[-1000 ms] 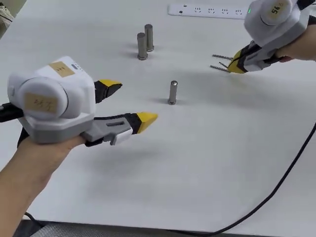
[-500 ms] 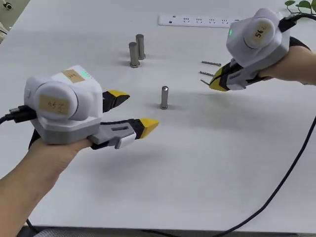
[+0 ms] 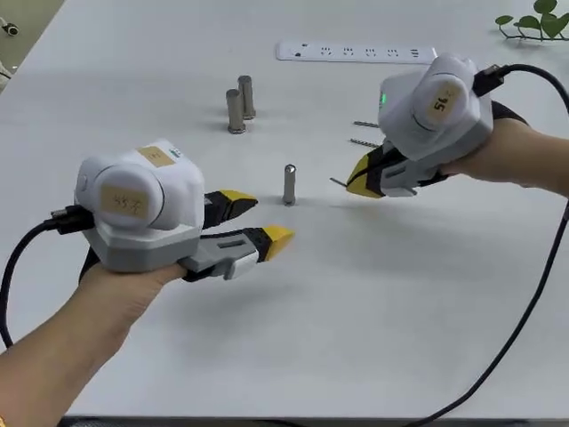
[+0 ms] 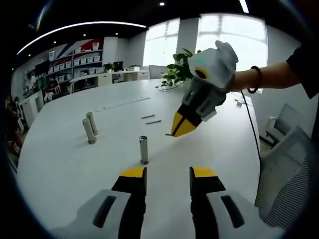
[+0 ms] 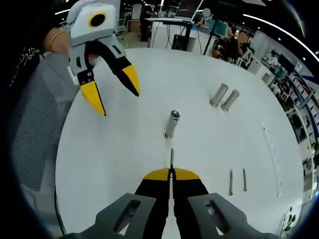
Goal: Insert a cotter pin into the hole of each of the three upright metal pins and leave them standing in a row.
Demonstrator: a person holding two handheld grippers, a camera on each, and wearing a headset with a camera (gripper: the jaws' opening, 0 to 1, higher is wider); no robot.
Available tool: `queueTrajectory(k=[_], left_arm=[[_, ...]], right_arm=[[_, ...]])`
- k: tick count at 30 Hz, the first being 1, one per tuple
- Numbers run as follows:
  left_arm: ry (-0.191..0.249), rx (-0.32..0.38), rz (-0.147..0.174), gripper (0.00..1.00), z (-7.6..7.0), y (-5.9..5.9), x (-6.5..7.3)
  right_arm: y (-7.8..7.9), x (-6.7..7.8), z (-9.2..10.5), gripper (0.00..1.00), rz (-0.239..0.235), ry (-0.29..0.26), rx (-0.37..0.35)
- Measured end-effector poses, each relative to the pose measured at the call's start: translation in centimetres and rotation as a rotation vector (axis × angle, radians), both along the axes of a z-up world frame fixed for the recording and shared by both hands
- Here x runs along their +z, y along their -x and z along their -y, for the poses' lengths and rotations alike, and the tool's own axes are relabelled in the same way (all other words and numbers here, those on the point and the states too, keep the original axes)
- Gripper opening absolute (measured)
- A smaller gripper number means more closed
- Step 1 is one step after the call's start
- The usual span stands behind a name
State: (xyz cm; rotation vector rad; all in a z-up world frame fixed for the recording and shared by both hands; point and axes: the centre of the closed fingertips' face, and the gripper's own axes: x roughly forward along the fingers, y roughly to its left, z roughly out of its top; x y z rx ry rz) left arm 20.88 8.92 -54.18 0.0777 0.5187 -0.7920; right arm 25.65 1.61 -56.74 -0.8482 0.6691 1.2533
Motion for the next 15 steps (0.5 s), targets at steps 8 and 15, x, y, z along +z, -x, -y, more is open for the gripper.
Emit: queueTrajectory(k=[8, 15], left_arm=[[0.066, 0.008, -0.028, 0.25, 0.8, 0.3, 0.4], [0.160, 0.029, -0.061, 0.20, 1.1, 0.4, 1.3]], right_arm=[[1.9, 0.7, -1.7, 0.00, 0.013, -0.015, 0.082], [2.9, 1.7, -3.0, 0.00, 0.030, -0.034, 0.140]])
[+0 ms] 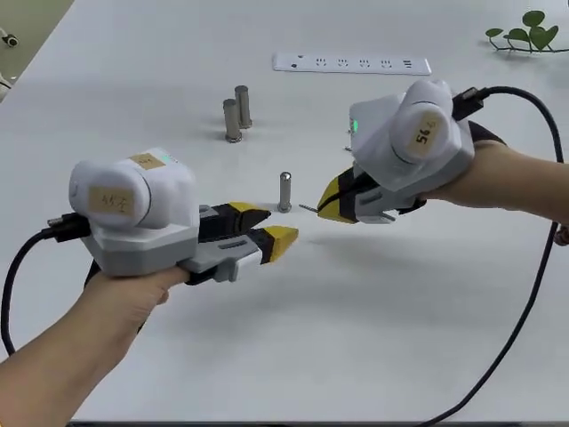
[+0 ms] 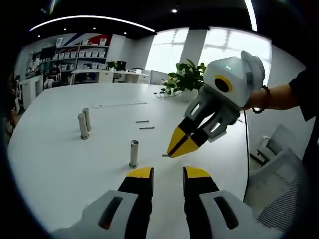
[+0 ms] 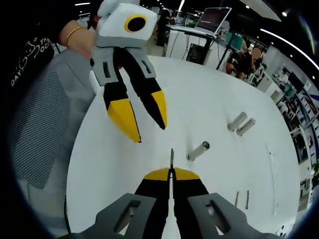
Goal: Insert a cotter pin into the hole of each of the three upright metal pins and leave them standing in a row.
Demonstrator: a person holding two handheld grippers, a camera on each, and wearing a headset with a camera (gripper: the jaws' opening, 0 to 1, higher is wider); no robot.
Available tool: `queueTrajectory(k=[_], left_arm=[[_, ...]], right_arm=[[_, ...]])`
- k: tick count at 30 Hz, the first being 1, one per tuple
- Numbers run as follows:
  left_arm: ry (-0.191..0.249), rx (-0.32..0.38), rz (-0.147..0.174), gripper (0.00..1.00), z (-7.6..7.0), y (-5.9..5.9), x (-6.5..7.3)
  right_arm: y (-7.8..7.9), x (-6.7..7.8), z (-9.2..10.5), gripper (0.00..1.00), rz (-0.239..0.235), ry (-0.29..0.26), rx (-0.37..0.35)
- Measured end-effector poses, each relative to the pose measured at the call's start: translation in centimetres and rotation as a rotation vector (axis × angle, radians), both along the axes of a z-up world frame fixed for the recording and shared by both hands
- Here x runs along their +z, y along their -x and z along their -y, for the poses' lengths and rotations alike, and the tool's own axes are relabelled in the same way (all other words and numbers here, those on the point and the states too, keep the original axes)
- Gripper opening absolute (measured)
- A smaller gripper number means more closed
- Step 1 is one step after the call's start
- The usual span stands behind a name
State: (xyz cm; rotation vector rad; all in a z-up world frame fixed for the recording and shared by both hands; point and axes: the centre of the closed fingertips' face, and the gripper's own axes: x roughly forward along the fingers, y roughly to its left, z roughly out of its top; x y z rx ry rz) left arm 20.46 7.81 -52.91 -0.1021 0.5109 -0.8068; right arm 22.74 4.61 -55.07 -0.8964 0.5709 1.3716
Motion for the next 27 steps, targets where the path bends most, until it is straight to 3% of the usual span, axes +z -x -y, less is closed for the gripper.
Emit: queueTrajectory(k=[14, 27], left_arm=[[0.095, 0.027, -0.068, 0.10, 0.3, 0.2, 0.6], [0.126, 0.032, -0.083, 0.04, 0.8, 0.2, 1.0]], right_arm=[[2.2, 1.3, -1.5, 0.00, 0.032, -0.019, 0.083], [2.7, 1.5, -1.9, 0.00, 0.038, -0.032, 0.109]])
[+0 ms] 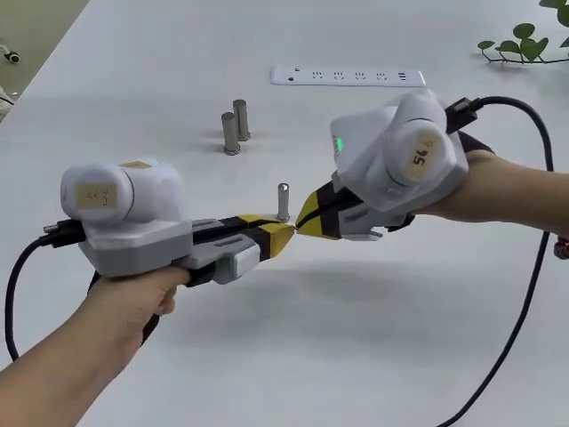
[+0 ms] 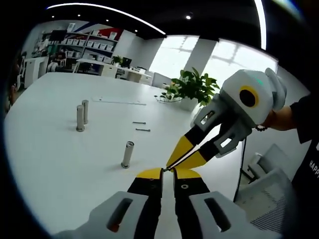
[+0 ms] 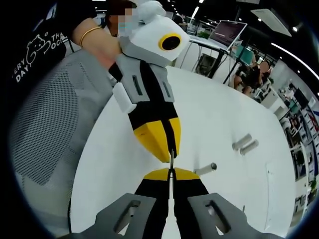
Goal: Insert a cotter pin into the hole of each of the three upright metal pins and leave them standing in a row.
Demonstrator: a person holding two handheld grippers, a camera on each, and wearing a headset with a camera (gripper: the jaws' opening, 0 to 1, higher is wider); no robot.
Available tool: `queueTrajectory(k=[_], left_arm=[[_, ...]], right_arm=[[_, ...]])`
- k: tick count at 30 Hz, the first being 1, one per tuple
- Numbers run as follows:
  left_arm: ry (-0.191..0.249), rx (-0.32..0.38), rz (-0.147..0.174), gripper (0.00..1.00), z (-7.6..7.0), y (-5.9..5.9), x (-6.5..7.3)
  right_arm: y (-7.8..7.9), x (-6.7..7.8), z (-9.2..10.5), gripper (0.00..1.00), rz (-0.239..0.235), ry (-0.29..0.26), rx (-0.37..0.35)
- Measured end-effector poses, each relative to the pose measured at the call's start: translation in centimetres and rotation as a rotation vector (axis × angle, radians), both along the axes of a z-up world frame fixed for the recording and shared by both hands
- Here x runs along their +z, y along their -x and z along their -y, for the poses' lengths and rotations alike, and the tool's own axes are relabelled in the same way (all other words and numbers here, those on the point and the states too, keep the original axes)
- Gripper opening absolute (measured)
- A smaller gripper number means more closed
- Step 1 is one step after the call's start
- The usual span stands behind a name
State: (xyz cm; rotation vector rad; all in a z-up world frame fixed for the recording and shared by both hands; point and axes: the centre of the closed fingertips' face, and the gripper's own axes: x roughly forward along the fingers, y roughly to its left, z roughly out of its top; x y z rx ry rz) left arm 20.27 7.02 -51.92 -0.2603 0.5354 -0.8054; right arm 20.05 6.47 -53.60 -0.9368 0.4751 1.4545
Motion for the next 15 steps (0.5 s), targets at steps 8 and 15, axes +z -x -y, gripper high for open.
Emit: queueTrajectory(k=[8, 15], left_arm=[[-0.002, 0.006, -0.010, 0.00, -0.21, 0.06, -0.16], [0.025, 0.009, -0.034, 0.00, -0.16, 0.19, -0.13]], right_arm=[[0.64, 0.21, -0.32, 0.00, 0.004, -0.005, 0.011], [0.67, 0.27, -0.39, 0.00, 0.024, -0.002, 0.022]])
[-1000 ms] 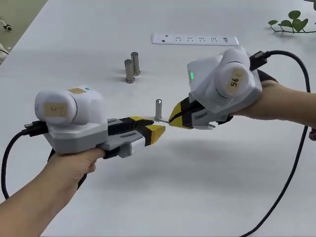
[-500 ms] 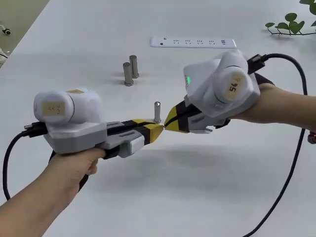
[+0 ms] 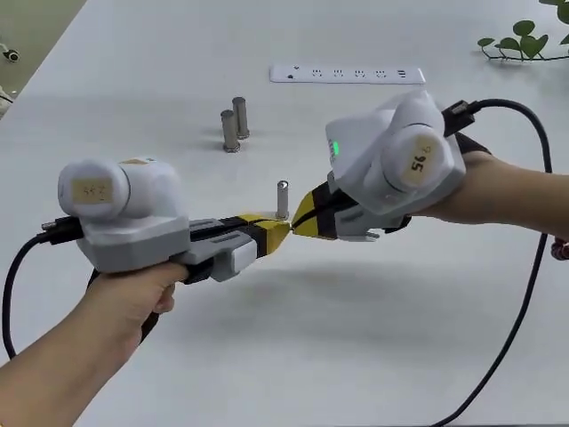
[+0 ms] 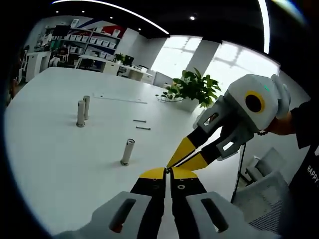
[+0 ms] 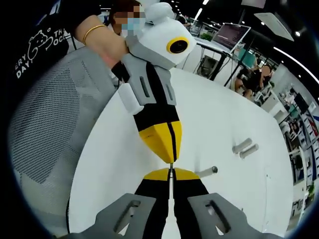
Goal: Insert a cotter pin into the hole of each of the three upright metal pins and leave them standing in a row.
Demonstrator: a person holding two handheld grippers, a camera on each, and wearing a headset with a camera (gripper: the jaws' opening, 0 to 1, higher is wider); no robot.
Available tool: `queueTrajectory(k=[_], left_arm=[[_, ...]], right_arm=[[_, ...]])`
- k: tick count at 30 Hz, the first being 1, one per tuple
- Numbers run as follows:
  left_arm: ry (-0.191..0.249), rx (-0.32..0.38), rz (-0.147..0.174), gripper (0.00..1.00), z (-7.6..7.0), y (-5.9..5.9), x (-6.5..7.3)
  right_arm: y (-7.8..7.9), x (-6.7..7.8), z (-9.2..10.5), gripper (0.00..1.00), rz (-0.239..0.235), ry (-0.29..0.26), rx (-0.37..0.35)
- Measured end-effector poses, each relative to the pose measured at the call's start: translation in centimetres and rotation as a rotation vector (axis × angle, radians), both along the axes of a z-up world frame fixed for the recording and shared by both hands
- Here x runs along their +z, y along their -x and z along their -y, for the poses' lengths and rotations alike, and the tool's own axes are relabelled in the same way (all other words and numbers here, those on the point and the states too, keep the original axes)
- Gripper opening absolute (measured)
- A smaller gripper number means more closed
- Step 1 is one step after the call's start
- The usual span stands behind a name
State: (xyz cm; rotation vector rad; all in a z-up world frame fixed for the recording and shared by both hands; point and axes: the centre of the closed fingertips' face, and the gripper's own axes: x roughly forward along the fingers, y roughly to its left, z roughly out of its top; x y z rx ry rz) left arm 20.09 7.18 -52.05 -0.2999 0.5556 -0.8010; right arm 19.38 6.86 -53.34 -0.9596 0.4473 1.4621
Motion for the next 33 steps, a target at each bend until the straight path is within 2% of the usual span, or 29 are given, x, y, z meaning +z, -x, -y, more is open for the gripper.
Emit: queueTrajectory(k=[6, 8, 15, 23, 25, 29, 33], left_arm=[[0.014, 0.002, -0.006, 0.00, 0.0, 0.0, 0.1], [-0.011, -0.011, 0.022, 0.00, 0.1, 0.0, 0.1], [-0.032, -0.035, 0.042, 0.00, 0.2, 0.2, 0.0], [-0.067, -0.060, 0.104, 0.00, 0.1, 0.2, 0.3], [-0.077, -0.062, 0.113, 0.00, 0.0, 0.2, 0.3], [-0.094, -0.064, 0.129, 0.00, -0.4, 0.1, 0.3], [-0.111, -0.085, 0.150, 0.00, -0.7, 0.2, 0.3]], right_arm=[[0.0, 0.1, 0.0, 0.00, 0.014, -0.005, 0.007], [0.0, 0.1, 0.0, 0.00, 0.017, -0.004, 0.003], [0.1, 0.0, 0.0, 0.00, 0.003, -0.017, -0.017], [-0.2, 0.2, 0.2, 0.00, -0.032, -0.048, -0.072], [-0.3, 0.1, 0.5, 0.03, -0.046, -0.051, -0.086], [-0.2, -0.3, 0.9, 0.05, -0.115, -0.080, -0.140], [0.2, -0.2, 0.9, 0.06, -0.228, -0.145, -0.214]])
